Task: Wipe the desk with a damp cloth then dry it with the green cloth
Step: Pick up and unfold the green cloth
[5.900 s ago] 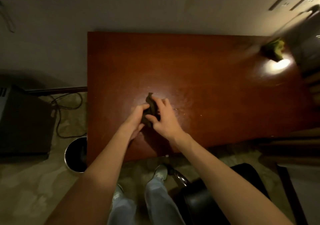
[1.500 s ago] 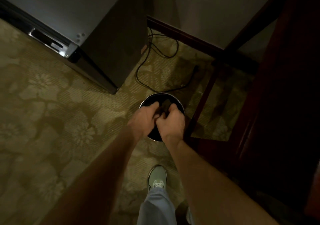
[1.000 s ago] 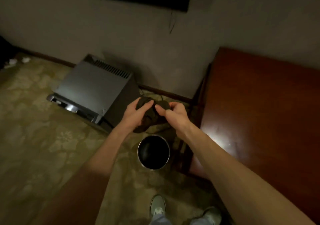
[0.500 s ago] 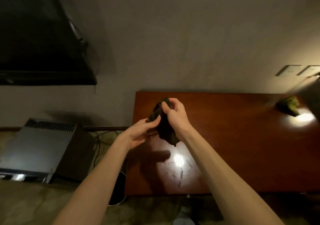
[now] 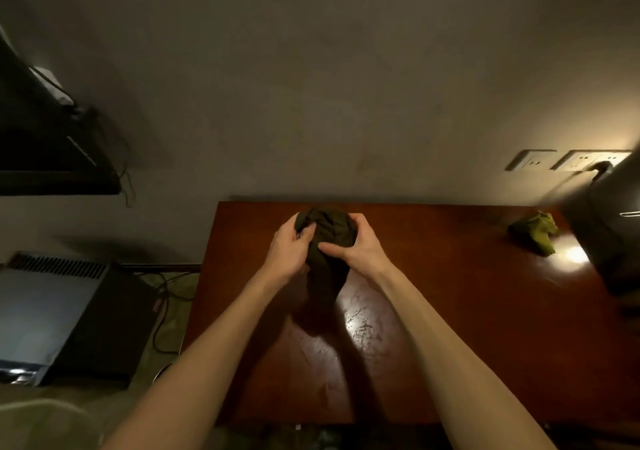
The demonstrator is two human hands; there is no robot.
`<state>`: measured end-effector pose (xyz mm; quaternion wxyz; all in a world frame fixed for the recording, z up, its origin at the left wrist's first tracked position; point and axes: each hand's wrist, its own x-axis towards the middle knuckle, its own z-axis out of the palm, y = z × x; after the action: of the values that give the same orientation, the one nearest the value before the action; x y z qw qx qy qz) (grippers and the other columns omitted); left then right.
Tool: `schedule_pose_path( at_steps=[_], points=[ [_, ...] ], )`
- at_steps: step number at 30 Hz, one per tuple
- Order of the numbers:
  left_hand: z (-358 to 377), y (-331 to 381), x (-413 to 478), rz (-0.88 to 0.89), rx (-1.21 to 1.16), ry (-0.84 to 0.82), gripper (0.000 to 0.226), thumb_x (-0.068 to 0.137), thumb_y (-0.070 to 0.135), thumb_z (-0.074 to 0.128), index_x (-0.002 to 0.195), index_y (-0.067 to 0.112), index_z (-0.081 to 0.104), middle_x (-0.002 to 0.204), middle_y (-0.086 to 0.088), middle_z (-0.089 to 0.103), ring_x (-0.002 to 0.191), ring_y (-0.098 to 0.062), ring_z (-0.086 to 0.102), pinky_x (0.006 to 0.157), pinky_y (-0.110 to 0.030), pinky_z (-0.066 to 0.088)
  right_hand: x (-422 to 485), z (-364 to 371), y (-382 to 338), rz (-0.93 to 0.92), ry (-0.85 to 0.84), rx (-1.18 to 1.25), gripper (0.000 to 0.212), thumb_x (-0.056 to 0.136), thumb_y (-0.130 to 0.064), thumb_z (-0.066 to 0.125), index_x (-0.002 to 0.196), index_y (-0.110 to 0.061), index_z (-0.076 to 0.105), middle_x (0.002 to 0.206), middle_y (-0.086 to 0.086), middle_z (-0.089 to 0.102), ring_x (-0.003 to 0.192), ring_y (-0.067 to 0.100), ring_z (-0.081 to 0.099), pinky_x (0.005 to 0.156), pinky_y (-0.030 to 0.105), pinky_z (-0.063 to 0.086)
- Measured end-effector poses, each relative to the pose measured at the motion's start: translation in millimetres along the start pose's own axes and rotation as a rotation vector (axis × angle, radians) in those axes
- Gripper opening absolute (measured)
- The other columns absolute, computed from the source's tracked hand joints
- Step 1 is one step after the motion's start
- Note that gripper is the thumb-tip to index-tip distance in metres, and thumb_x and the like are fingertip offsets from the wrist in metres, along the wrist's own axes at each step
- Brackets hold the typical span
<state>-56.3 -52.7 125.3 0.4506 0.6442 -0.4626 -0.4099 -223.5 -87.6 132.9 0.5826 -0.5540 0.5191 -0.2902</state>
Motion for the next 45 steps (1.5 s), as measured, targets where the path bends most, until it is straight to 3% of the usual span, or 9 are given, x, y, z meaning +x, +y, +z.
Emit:
schedule_pose_path(
  at_steps=[5, 10, 13, 16, 21, 26, 31, 35, 45],
  points=[
    [16.4, -15.1, 25.2, -0.482, -0.479, 0.169, 0.044, 0.094, 0.02, 0.077, 0.127, 0.011, 0.049, 0.118, -0.015, 0.068, 0.102, -0.028, 0.073, 0.071, -0.033, 0.062, 23.9, -14.2, 31.4, 0.134, 0.012, 0.108, 0.066, 0.087, -0.002, 0.077, 0.139, -0.019, 0.04, 0.084, 0.008, 0.065, 0.081, 0.019, 0.073, 0.078, 0.037, 0.063],
    [10.2, -45.9, 35.5, -0.559, -0.083, -0.062, 0.117, 0.071, 0.012, 0.095, 0.162, 0.025, 0.022, 0.143, -0.014, 0.056, 0.121, -0.026, 0.061, 0.096, -0.036, 0.056, 56.2, 4.0, 65.8, 0.067, -0.089, -0.403, 0.063, 0.08, -0.002, 0.08, 0.136, -0.015, 0.054, 0.114, 0.006, 0.058, 0.104, 0.022, 0.062, 0.091, 0.035, 0.053],
    [5.6, -65.6, 46.1, -0.35, 0.547, -0.365, 0.092, 0.068, 0.032, 0.098, 0.147, 0.021, 0.051, 0.135, -0.003, 0.052, 0.119, -0.017, 0.051, 0.095, -0.026, 0.044, 80.9, 23.4, 78.1, -0.046, -0.2, -0.804, 0.019, 0.085, -0.014, 0.074, 0.099, -0.013, 0.062, 0.103, 0.003, 0.043, 0.105, 0.028, 0.051, 0.077, 0.028, 0.036],
    [-3.4, -87.0, 62.8, -0.21, 0.936, -0.419, 0.052, 0.077, 0.046, 0.086, 0.119, 0.027, 0.061, 0.126, 0.0, 0.035, 0.117, -0.023, 0.039, 0.1, -0.041, 0.045, 107.9, 43.9, 78.3, -0.014, -0.178, -0.788, 0.023, 0.087, -0.018, 0.07, 0.079, -0.023, 0.049, 0.097, -0.002, 0.039, 0.092, 0.019, 0.039, 0.078, 0.029, 0.035],
    [-31.1, -123.5, 114.1, -0.268, 0.427, -0.233, 0.02, 0.09, 0.028, 0.073, 0.102, 0.021, 0.059, 0.108, 0.003, 0.065, 0.105, -0.022, 0.065, 0.082, -0.027, 0.051, 164.4, 85.3, 87.1, 0.153, 0.041, -0.228, 0.019, 0.087, -0.016, 0.077, 0.084, -0.02, 0.059, 0.08, -0.001, 0.065, 0.078, 0.016, 0.063, 0.071, 0.028, 0.051],
    [-42.6, -169.3, 161.7, -0.456, 0.12, -0.019, 0.02, 0.095, 0.026, 0.075, 0.11, 0.027, 0.062, 0.101, -0.006, 0.074, 0.097, -0.027, 0.073, 0.089, -0.047, 0.061, 210.1, 133.3, 121.0, 0.375, 0.284, 0.322, 0.022, 0.093, -0.014, 0.075, 0.109, -0.009, 0.06, 0.104, 0.015, 0.073, 0.089, 0.028, 0.074, 0.066, 0.036, 0.062],
    [-43.5, -203.9, 194.9, -0.473, 0.191, 0.075, 0.026, 0.094, 0.011, 0.074, 0.116, 0.024, 0.072, 0.116, -0.005, 0.071, 0.113, -0.025, 0.067, 0.099, -0.037, 0.056, 229.8, 138.8, 155.3, 0.381, 0.189, -0.003, 0.025, 0.092, -0.005, 0.068, 0.116, -0.013, 0.063, 0.112, 0.012, 0.072, 0.107, 0.03, 0.069, 0.096, 0.044, 0.057],
    [-30.2, -207.6, 205.6, -0.319, 0.721, -0.089, 0.036, 0.094, 0.02, 0.068, 0.13, 0.016, 0.07, 0.147, -0.01, 0.047, 0.134, -0.031, 0.048, 0.113, -0.033, 0.037, 224.7, 106.3, 154.6, 0.27, 0.141, -0.3, 0.023, 0.092, -0.007, 0.064, 0.114, -0.008, 0.068, 0.111, 0.011, 0.073, 0.106, 0.025, 0.067, 0.095, 0.034, 0.052],
    [99.4, -111.7, 221.6, 0.231, 0.884, -0.311, 0.046, 0.09, 0.017, 0.066, 0.136, 0.018, 0.06, 0.129, -0.009, 0.057, 0.117, -0.036, 0.059, 0.097, -0.047, 0.048, 182.7, -169.0, 147.9, 0.308, 0.697, -0.387, 0.022, 0.087, -0.002, 0.056, 0.1, -0.014, 0.069, 0.1, 0.009, 0.071, 0.095, 0.027, 0.067, 0.091, 0.04, 0.055]
  ],
)
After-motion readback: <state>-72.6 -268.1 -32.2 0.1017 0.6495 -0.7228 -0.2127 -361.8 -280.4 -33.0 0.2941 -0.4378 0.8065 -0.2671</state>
